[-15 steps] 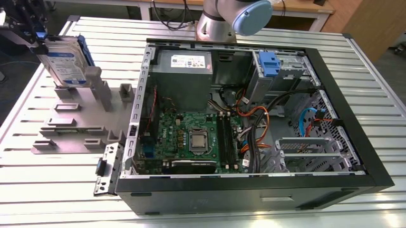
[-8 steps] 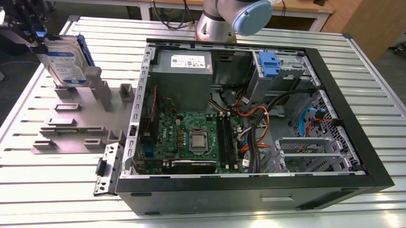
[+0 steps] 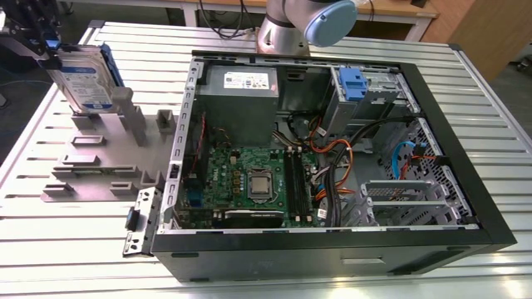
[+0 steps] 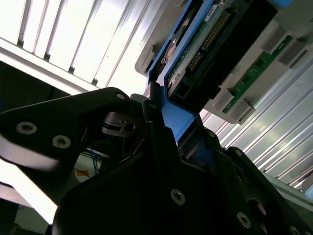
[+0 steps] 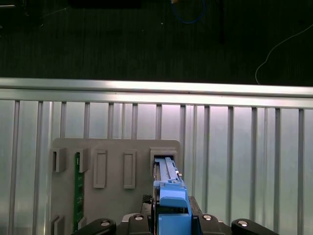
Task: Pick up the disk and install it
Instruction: 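Pick up the disk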
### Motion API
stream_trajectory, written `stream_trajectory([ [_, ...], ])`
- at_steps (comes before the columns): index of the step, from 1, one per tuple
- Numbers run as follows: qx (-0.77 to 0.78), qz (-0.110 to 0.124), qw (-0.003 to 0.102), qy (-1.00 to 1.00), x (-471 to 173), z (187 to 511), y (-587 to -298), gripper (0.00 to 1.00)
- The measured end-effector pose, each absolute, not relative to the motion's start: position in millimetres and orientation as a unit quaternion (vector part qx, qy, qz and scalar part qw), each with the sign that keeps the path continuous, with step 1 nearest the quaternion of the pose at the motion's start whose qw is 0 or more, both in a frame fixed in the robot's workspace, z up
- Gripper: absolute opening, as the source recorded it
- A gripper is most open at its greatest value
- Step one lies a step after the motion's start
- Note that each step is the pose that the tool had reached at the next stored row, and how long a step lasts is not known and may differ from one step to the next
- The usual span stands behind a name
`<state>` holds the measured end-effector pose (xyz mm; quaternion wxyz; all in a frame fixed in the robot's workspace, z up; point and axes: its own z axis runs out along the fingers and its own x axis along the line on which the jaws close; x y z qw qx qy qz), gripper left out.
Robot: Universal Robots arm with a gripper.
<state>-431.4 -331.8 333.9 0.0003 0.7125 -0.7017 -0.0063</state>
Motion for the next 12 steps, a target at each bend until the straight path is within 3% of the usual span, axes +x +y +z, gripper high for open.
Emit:
stream_trajectory([
  [12,0.712,-0.006,0.0,-0.702,-431.4,335.5,-331.8,0.36],
])
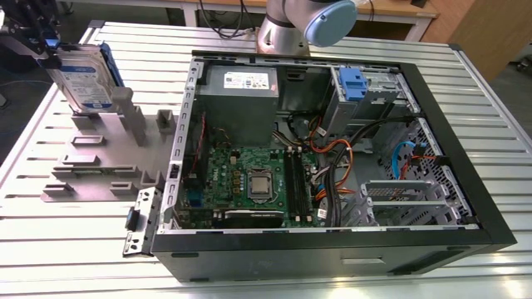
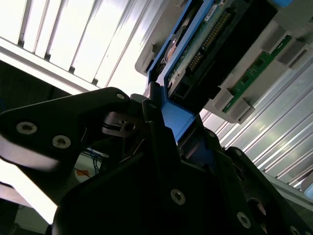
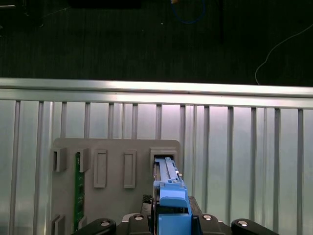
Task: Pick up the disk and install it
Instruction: 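Pick up the disk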
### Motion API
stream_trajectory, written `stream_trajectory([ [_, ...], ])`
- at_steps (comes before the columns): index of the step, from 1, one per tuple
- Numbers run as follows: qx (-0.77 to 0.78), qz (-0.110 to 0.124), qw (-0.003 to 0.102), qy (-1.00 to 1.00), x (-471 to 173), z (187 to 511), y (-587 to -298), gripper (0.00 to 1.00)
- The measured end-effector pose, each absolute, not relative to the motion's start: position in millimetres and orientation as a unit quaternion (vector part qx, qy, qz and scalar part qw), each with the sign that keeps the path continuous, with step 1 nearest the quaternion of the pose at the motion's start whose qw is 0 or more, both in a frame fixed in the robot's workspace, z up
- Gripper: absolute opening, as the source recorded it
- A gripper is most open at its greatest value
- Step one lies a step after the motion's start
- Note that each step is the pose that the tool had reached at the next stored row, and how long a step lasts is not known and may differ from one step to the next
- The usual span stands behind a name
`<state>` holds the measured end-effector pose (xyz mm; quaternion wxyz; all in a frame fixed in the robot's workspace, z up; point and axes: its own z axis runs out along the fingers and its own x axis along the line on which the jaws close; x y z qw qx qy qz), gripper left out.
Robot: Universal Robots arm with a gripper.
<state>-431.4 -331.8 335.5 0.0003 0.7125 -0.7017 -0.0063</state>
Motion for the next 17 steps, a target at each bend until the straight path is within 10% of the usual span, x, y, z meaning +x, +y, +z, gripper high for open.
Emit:
stream_trajectory([
  [17,0.712,-0.006,0.0,-0.702,-431.4,339.5,-331.8,0.36],
])
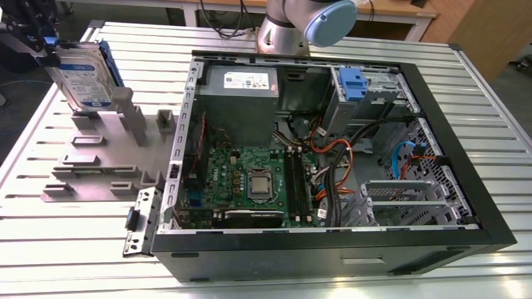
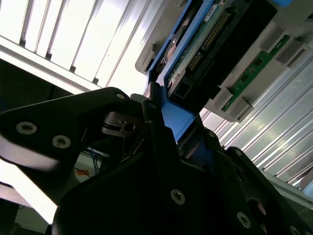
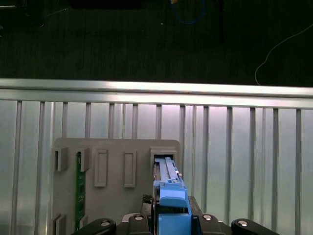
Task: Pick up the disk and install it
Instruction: 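Pick up the disk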
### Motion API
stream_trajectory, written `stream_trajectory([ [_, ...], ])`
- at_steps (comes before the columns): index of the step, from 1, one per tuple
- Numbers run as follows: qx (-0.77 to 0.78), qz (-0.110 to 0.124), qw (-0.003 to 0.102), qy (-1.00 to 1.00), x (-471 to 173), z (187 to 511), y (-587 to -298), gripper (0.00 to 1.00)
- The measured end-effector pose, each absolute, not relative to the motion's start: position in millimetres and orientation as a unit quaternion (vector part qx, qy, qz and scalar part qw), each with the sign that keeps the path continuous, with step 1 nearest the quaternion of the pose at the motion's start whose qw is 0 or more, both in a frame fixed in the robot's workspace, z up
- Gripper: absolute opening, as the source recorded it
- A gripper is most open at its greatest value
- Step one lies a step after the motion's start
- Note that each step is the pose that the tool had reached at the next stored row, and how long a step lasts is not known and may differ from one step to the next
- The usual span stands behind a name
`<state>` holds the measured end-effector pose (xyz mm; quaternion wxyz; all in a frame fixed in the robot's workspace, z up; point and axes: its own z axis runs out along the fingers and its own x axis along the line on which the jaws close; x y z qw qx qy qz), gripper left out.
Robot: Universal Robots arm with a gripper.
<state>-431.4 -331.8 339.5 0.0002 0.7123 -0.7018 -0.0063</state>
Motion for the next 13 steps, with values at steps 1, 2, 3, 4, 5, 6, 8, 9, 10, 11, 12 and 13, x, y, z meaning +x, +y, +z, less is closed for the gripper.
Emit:
stream_trajectory([
  [1,0.712,-0.006,0.0,-0.702,-431.4,339.6,-331.8,0.36],
  [2,0.712,-0.006,0.0,-0.702,-431.4,339.8,-331.8,0.36],
  [3,0.712,-0.006,0.0,-0.702,-431.4,340.0,-331.8,0.36],
  [4,0.712,-0.006,0.0,-0.702,-431.4,340.1,-331.8,0.36],
  [5,0.712,-0.006,0.0,-0.702,-431.4,340.5,-331.8,0.36],
  [6,0.712,-0.006,0.0,-0.702,-431.4,340.7,-331.8,0.36],
  [8,0.712,-0.006,0.0,-0.702,-431.4,341.2,-331.8,0.36],
  [9,0.712,-0.006,0.0,-0.702,-431.4,341.5,-331.8,0.36],
  [10,0.712,-0.006,0.0,-0.702,-431.4,341.8,-331.8,0.36],
  [11,0.712,-0.006,0.0,-0.702,-431.4,342.1,-331.8,0.36],
  [12,0.712,-0.006,0.0,-0.702,-431.4,342.4,-331.8,0.36],
  [13,0.712,-0.006,0.0,-0.702,-431.4,342.8,-331.8,0.36],
])
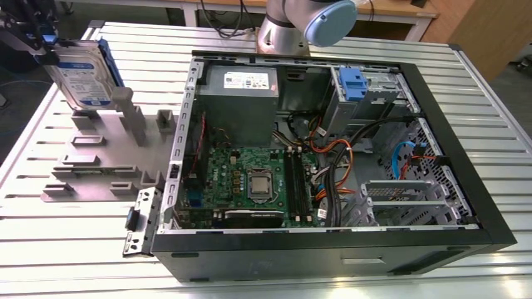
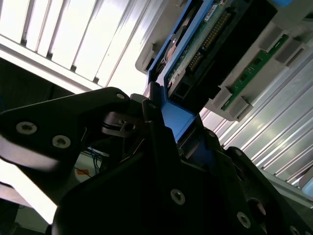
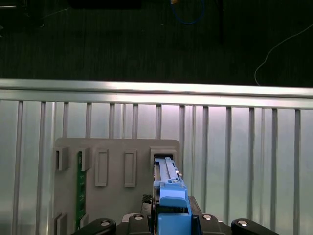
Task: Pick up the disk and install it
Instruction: 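Pick up the disk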
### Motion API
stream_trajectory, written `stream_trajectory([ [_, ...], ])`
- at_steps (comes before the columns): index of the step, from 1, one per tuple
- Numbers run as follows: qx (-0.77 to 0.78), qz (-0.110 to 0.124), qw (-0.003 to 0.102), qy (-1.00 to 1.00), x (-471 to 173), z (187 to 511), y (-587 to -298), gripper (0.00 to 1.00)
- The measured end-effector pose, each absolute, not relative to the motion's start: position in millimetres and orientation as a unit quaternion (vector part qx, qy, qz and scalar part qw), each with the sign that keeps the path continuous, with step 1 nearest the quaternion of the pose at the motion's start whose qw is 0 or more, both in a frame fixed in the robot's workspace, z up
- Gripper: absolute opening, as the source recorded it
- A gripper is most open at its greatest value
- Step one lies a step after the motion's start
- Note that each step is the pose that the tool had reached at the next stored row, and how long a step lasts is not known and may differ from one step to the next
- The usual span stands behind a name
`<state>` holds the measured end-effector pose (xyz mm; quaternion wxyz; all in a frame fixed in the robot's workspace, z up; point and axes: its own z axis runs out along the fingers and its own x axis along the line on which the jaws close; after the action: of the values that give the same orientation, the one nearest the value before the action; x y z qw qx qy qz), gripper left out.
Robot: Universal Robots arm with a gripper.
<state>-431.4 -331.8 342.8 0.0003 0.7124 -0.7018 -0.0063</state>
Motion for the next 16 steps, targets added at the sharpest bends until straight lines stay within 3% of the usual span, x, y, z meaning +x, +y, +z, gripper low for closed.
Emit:
stream_trajectory([
  [16,0.712,-0.006,0.0,-0.702,-431.4,347.4,-331.8,0.36],
])
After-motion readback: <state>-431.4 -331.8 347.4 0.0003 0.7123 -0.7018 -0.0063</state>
